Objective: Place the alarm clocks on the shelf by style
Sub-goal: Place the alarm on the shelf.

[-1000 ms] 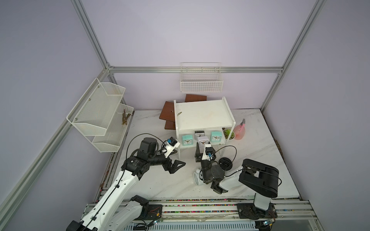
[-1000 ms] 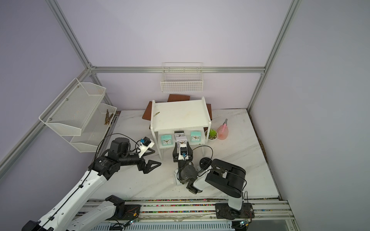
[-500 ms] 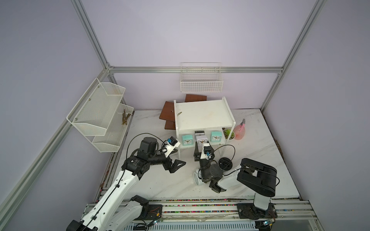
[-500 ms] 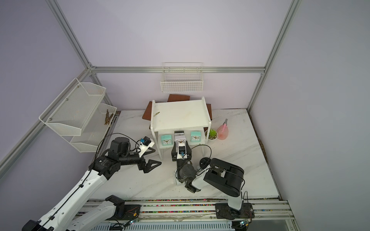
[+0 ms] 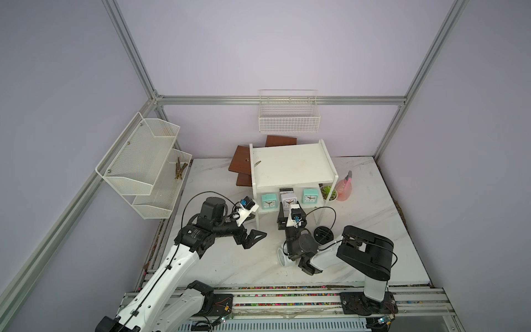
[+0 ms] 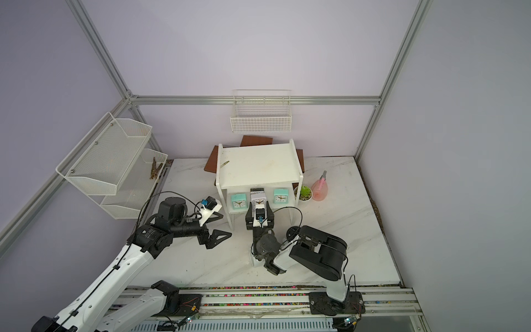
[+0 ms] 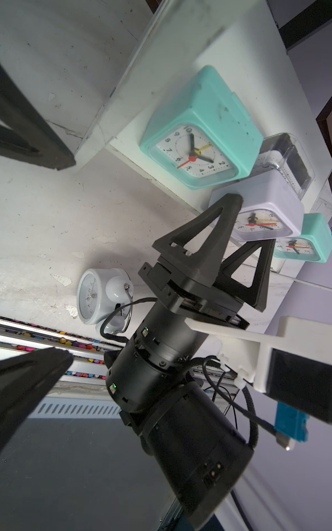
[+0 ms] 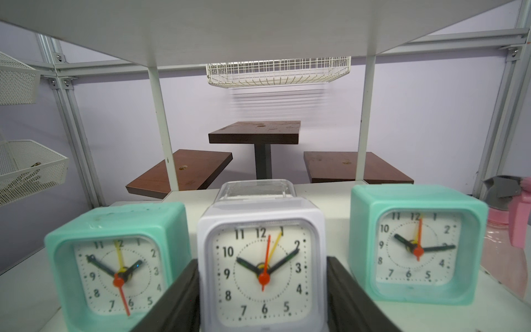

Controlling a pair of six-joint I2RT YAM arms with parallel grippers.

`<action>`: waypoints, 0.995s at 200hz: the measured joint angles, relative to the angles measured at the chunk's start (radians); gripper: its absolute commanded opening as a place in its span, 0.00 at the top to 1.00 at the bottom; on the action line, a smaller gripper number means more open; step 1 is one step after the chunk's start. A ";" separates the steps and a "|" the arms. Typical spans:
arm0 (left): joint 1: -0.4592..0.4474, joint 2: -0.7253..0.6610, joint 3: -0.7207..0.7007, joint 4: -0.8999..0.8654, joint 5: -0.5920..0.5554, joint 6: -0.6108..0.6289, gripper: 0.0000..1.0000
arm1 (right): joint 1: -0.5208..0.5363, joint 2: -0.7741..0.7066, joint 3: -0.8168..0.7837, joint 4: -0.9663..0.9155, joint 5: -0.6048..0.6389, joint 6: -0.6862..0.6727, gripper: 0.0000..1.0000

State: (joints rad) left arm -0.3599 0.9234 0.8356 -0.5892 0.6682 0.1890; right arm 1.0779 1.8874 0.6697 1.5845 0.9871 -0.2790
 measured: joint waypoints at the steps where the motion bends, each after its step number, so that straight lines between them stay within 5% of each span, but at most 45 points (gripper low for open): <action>1: 0.000 0.000 0.000 0.000 0.000 0.000 0.00 | 0.000 0.000 0.000 0.000 0.000 0.000 0.55; 78: 0.000 -0.002 0.000 0.000 0.000 0.013 0.00 | -0.013 0.011 0.021 0.000 0.000 0.000 0.51; 199: 0.000 -0.012 0.000 -0.002 0.000 0.014 0.00 | -0.017 0.018 0.023 0.000 0.000 0.000 0.30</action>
State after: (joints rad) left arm -0.3599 0.9112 0.8352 -0.5907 0.6682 0.2028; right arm 1.0611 1.9049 0.6930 1.5848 0.9871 -0.2790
